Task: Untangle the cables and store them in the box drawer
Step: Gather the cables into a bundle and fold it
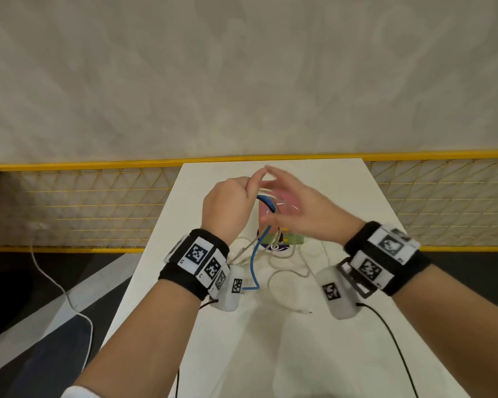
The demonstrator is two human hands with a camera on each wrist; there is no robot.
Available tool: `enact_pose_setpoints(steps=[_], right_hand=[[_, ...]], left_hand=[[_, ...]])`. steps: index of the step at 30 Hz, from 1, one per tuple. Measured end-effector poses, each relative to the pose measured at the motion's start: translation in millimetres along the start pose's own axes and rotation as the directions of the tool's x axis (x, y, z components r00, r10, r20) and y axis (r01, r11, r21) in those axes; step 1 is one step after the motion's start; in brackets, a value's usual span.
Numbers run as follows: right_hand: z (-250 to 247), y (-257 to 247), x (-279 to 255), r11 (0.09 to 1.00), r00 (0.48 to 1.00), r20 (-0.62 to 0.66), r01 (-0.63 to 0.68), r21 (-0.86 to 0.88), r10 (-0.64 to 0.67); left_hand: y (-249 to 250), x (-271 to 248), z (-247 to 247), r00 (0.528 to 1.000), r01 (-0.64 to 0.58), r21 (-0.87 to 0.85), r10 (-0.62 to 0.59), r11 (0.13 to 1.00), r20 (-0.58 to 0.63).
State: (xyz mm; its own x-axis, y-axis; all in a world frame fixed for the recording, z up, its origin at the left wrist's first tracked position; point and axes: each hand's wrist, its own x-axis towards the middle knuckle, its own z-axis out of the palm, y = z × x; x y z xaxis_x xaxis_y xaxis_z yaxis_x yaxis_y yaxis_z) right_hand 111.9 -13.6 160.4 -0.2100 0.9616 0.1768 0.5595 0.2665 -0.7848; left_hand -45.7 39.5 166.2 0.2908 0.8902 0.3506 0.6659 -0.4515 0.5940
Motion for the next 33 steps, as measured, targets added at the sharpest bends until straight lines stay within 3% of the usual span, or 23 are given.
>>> enact_pose_setpoints(steps=[5, 8, 10, 12, 14, 16, 19, 25, 29, 33], right_hand=[[13.1, 11.5, 8.9, 0.997, 0.999, 0.024, -0.03, -0.074, 0.032], [3.8, 9.0, 10.7, 0.998, 0.987, 0.152, -0.037, -0.049, 0.044], [4.0, 9.4, 14.2, 0.999, 0.99, 0.137, -0.036, -0.032, 0.04], [8.4, 14.5, 17.7, 0.994, 0.995, 0.092, -0.017, -0.11, 0.027], [14.7, 17.3, 20.3, 0.977, 0.996, 0.085, 0.028, -0.211, -0.01], [21.7, 14.6, 22.1, 0.956, 0.992, 0.113, 0.083, -0.281, -0.053], [20.6, 9.8, 22.5, 0.962, 0.992, 0.103, 0.093, -0.257, -0.068], [-8.7, 16.3, 18.7, 0.993, 0.999, 0.034, 0.014, -0.117, -0.01], [-18.7, 16.7, 12.3, 0.981, 0.997, 0.064, 0.052, -0.188, -0.04], [-18.1, 24.2, 10.4, 0.978, 0.999, 0.048, 0.028, -0.205, -0.019]], left_hand=[[-10.3, 2.1, -4.8, 0.993, 0.028, -0.207, -0.051, 0.978, -0.108], [-19.5, -2.2, -3.3, 0.993, 0.106, -0.234, -0.116, 0.967, -0.032], [-26.2, -0.5, -2.7, 0.992, 0.129, -0.183, -0.124, 0.975, 0.036], [-30.5, 2.7, -4.2, 0.999, 0.033, -0.055, -0.031, 0.998, 0.038], [-21.9, 2.4, -6.1, 0.993, -0.121, -0.07, 0.122, 0.99, 0.012], [-7.4, -1.8, -2.1, 0.964, -0.223, -0.098, 0.235, 0.97, 0.127], [-2.5, -7.4, 7.8, 0.94, -0.187, 0.051, 0.164, 0.981, 0.298], [-10.2, -0.3, -2.8, 0.948, -0.21, 0.176, 0.155, 0.962, 0.28], [-14.5, 9.3, -5.6, 0.982, -0.087, -0.018, 0.089, 0.996, 0.169], [-9.6, 12.7, -9.7, 0.999, -0.018, -0.239, 0.027, 0.971, 0.038]])
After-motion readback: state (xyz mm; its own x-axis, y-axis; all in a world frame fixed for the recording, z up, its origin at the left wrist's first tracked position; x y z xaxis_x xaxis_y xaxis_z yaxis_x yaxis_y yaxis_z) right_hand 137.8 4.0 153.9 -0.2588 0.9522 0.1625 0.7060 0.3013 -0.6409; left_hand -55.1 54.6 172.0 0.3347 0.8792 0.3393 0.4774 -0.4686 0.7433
